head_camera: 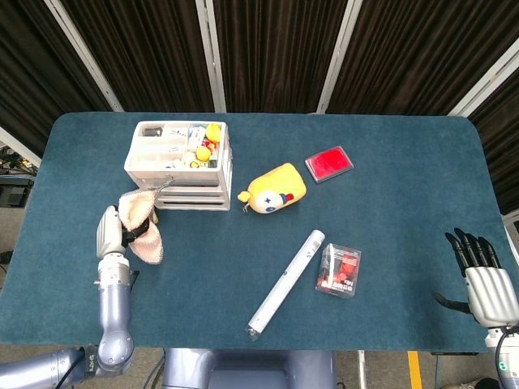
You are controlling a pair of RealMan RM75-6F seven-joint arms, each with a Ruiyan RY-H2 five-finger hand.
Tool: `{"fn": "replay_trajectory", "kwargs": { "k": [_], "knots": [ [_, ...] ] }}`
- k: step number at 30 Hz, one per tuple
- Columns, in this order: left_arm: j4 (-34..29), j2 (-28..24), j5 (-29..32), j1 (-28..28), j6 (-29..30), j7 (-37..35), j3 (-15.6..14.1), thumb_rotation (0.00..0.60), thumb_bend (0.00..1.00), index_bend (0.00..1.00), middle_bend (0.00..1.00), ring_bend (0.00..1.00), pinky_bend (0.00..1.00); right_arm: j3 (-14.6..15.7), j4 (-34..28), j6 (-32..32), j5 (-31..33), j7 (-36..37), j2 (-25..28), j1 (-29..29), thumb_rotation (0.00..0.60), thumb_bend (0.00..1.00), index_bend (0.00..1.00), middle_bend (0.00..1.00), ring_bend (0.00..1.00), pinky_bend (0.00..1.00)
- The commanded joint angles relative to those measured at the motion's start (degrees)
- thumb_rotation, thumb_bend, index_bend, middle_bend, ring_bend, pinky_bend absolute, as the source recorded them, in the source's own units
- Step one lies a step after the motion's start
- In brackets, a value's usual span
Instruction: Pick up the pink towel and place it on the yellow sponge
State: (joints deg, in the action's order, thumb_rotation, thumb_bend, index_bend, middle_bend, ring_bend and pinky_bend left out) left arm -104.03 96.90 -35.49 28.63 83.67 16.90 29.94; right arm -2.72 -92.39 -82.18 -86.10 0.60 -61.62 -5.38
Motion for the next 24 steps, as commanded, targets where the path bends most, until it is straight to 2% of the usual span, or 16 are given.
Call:
{"fn": "replay_trajectory", "kwargs": {
  "k": [1,19,24],
  "knots": [
    [0.1,0.0,0.0,0.1,0.0,0.0,-0.1,0.6,0.68,1.0,0.84,0.75,0.74,0.0,0.0,0.0,0.0,0.0,0.0,0.0,0.6,0.01,0.0,0.0,0.0,0.0],
    [2.0,0.0,1.3,-0.3,-0.3,-0.7,-0.4,0.6,0.67,0.99,0.83,0.75,0.74,0.0,0.0,0.0,0.0,0.1,0.1,0.0,0.6,0.01,0.0,0.0,0.0,0.0],
    [3.1,0.0,1.9,0.1,-1.7,-0.5,-0.4,0.6,0.65,0.96,0.81,0.72,0.72,0.0,0.0,-0.2,0.0,0.1,0.1,0.1,0.6,0.01,0.0,0.0,0.0,0.0]
  ]
}}
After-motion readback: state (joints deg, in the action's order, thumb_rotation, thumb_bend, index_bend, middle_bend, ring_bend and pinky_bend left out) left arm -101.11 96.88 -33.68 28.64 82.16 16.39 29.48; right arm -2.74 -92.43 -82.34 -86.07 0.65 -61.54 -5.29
